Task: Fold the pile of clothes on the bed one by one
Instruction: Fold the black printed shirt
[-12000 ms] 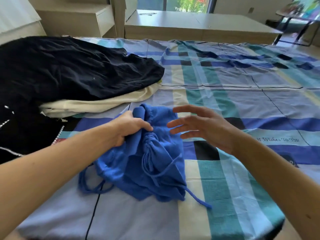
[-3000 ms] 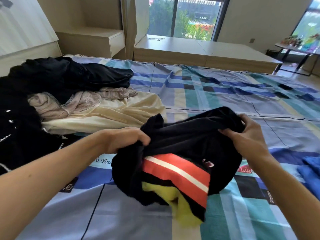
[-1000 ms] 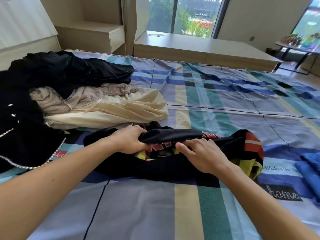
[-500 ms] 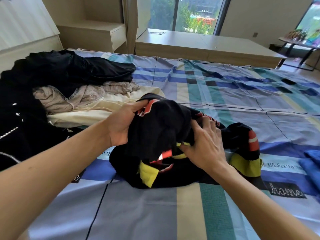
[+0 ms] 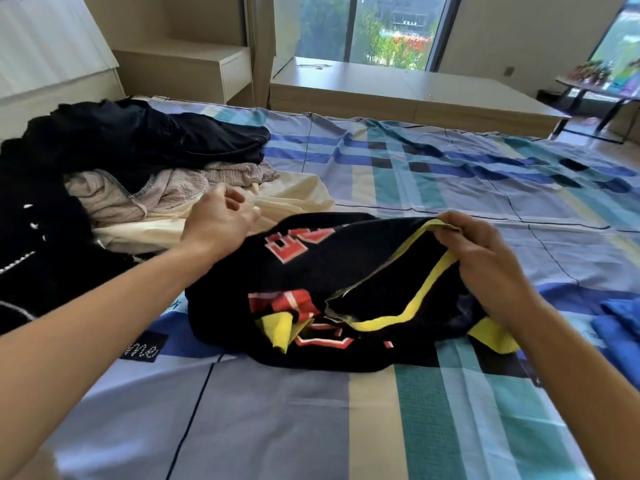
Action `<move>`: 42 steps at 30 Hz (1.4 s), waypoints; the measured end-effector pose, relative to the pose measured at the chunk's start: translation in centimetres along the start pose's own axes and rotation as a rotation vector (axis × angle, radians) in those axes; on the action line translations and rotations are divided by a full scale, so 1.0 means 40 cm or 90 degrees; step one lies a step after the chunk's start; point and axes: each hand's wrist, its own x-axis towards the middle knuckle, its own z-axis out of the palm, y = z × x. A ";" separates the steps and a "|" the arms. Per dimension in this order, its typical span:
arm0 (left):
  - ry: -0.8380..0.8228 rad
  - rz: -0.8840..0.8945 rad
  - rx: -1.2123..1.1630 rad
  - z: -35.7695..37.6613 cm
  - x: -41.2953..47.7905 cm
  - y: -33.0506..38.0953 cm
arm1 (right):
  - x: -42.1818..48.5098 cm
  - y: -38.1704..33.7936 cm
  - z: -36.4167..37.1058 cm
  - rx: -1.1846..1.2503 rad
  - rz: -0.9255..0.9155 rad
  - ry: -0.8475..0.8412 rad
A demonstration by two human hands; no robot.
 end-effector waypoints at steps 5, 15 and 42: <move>-0.236 0.380 0.063 0.065 -0.177 0.084 | 0.001 -0.004 0.027 -0.160 -0.068 0.133; -0.131 0.359 0.293 0.193 -0.190 0.057 | -0.068 -0.069 0.103 0.450 0.155 -0.088; -0.138 -0.022 -0.338 -0.152 0.072 -0.022 | 0.048 0.041 -0.131 0.505 0.169 0.450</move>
